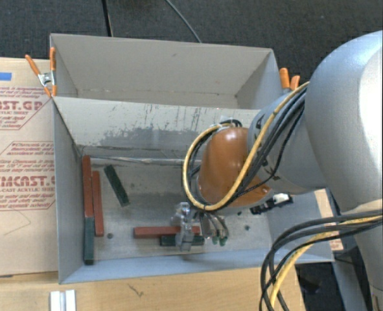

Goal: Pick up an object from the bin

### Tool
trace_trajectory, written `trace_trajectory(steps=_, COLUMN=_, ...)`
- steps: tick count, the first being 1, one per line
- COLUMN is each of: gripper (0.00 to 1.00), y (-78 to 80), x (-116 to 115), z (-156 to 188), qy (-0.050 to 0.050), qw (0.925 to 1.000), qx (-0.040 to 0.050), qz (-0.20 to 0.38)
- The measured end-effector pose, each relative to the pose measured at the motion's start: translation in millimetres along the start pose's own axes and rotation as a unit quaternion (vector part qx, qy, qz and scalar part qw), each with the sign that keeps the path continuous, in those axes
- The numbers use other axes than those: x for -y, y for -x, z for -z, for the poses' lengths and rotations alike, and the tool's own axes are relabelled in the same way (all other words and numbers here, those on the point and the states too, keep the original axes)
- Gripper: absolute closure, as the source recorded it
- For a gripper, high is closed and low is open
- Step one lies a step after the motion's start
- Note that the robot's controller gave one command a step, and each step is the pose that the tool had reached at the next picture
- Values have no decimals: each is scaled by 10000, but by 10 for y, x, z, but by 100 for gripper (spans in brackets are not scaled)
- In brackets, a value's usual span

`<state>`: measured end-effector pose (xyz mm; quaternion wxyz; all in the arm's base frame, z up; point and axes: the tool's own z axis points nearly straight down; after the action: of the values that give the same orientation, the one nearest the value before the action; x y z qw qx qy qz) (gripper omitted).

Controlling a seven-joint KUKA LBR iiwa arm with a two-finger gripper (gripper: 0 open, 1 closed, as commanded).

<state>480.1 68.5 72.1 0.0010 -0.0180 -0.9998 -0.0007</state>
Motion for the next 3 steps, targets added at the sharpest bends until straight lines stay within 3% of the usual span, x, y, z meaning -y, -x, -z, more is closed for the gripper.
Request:
trace_trajectory(steps=1, gripper=100, y=1, x=0, z=1, qy=0, qw=10000, qx=0, qz=0)
trace_trajectory(steps=2, gripper=100, y=25, x=-191, z=257, qy=-25, qw=9988, qx=-34, qz=484)
trace_trajectory(steps=3, gripper=100, y=125, x=-119, z=687, qy=1, qw=9973, qx=7, qz=728)
